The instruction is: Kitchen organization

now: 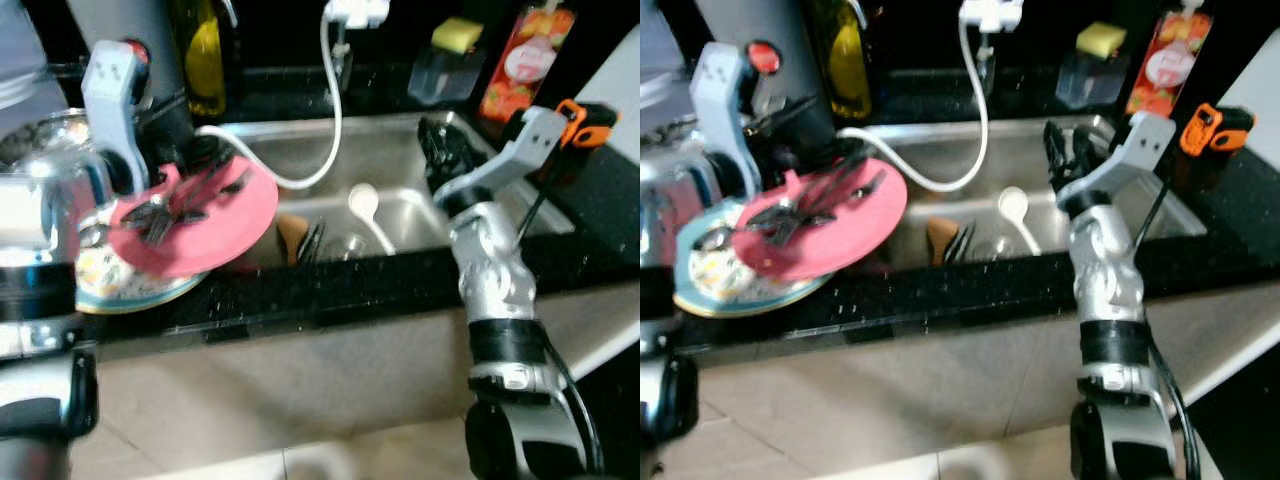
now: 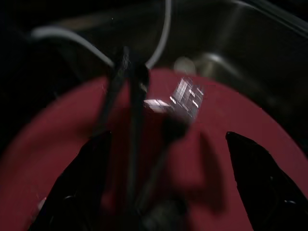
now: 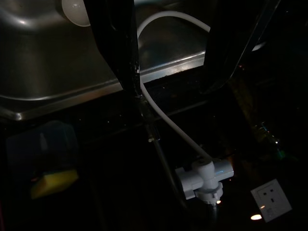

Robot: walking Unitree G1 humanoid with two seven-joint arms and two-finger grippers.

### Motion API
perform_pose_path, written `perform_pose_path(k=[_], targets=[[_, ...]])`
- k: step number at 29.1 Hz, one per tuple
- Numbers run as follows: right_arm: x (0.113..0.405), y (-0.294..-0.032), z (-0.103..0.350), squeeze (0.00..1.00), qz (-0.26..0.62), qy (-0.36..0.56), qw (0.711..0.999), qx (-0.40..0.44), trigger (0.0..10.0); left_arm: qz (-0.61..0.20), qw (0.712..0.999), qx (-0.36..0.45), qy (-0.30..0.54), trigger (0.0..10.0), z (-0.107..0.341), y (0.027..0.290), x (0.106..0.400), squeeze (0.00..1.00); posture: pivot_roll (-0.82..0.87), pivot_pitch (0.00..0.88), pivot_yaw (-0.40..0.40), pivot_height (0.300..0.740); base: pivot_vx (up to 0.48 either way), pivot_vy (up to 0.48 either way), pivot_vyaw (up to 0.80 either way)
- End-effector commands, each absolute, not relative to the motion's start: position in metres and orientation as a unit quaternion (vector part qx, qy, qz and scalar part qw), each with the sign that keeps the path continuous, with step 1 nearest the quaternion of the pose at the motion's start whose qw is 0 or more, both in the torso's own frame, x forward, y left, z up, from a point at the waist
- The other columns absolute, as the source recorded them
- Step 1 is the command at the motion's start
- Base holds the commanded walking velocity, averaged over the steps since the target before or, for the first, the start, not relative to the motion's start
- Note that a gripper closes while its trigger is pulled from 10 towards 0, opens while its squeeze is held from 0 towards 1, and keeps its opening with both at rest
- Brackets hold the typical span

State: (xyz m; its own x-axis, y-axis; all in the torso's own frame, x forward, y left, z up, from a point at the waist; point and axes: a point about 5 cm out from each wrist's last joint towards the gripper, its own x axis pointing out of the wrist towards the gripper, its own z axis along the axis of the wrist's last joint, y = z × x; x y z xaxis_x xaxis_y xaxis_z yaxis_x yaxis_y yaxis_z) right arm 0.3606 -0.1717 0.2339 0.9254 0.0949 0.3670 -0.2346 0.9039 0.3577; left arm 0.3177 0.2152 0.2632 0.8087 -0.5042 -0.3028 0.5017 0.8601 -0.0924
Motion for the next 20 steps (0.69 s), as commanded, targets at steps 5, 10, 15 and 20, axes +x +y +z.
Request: perform_pose_path(k=[5, 10, 15, 20], targets=[[0.362, -0.166, 0.236, 0.0, 0.094, -0.171, 0.96, 0.2, 10.0, -0.258, 0.945, -0.011, 0.2, 10.0, 0.25, 0.209, 0.312, 0.0, 0.3, 0.0, -0.034, 0.74, 0.0, 0.0, 0.0], [0.362, -0.168, 0.236, 0.0, 0.093, -0.171, 0.96, 0.199, 10.0, -0.226, 0.952, -0.001, 0.207, 10.0, 0.248, 0.22, 0.312, 0.0, 0.3, 0.0, -0.034, 0.74, 0.0, 0.0, 0.0], [0.361, -0.171, 0.235, 0.0, 0.09, -0.17, 0.961, 0.198, 10.0, -0.205, 0.957, 0.004, 0.204, 10.0, 0.249, 0.228, 0.314, 0.0, 0.3, 0.0, -0.034, 0.74, 0.0, 0.0, 0.0], [0.361, -0.17, 0.236, 0.0, 0.091, -0.171, 0.961, 0.197, 10.0, -0.202, 0.956, -0.003, 0.211, 7.0, 0.242, 0.232, 0.324, 0.0, 0.28, 0.0, -0.04, 0.74, 0.0, 0.0, 0.0]])
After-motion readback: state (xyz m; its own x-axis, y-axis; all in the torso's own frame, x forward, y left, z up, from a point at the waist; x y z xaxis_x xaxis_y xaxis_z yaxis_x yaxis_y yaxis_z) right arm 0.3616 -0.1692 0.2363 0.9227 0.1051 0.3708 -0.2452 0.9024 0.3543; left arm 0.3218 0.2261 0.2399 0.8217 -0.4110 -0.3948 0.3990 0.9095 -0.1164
